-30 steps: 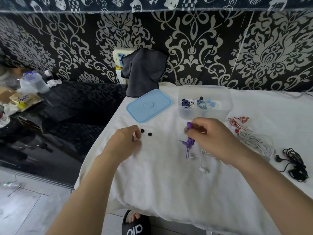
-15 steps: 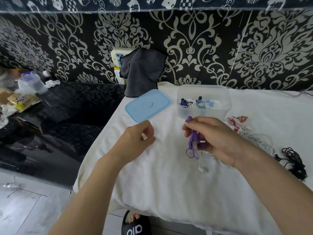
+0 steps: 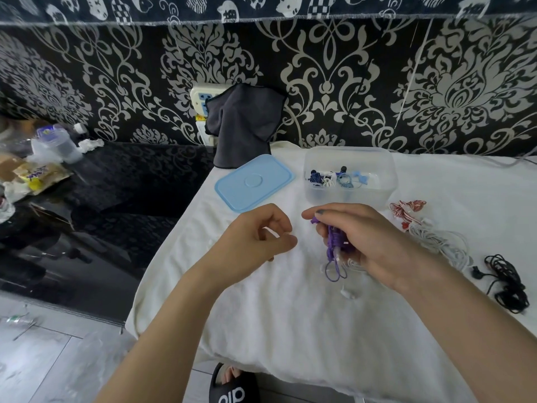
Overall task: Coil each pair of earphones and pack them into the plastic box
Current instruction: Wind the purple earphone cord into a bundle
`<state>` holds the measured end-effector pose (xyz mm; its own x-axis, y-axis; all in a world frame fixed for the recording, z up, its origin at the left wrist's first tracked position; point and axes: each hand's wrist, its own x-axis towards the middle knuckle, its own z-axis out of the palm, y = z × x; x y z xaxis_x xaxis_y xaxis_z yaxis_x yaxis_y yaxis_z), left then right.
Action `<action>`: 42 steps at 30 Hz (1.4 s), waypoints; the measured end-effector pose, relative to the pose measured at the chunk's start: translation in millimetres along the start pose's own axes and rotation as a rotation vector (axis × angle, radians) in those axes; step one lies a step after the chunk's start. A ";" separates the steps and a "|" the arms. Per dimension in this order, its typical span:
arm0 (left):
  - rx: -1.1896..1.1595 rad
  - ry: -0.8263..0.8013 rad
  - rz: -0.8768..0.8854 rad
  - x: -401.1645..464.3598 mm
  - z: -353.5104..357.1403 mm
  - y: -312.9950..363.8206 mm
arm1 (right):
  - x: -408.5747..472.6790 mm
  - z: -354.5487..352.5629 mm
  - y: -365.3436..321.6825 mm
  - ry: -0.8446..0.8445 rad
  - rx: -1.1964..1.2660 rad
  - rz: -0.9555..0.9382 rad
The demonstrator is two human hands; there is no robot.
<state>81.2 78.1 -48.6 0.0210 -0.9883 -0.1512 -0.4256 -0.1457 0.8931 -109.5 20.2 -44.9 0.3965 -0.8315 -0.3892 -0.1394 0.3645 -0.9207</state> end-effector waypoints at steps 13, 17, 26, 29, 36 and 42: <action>-0.058 0.061 0.073 3.9 5.9 7.5 | -6.2 6.0 -4.0 -0.069 -0.094 -0.097; -0.038 0.075 0.106 4.9 8.5 9.9 | -3.8 5.0 -1.7 -0.040 -0.084 -0.132; -0.068 0.109 0.101 6.7 10.3 16.8 | -1.7 1.1 -1.3 0.026 -0.050 -0.220; -0.079 0.107 0.096 8.1 11.7 18.5 | -2.4 -0.6 -1.5 0.032 -0.036 -0.238; -0.128 0.118 0.111 9.5 15.2 19.2 | -2.1 -3.1 0.4 0.044 -0.081 -0.267; -0.116 0.108 0.112 9.9 16.0 20.3 | -0.9 -2.9 1.5 0.064 -0.094 -0.283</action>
<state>58.3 66.2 -38.8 0.0788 -0.9969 -0.0079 -0.3241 -0.0331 0.9454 -112.7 20.2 -46.0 0.3736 -0.9204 -0.1154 -0.1166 0.0768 -0.9902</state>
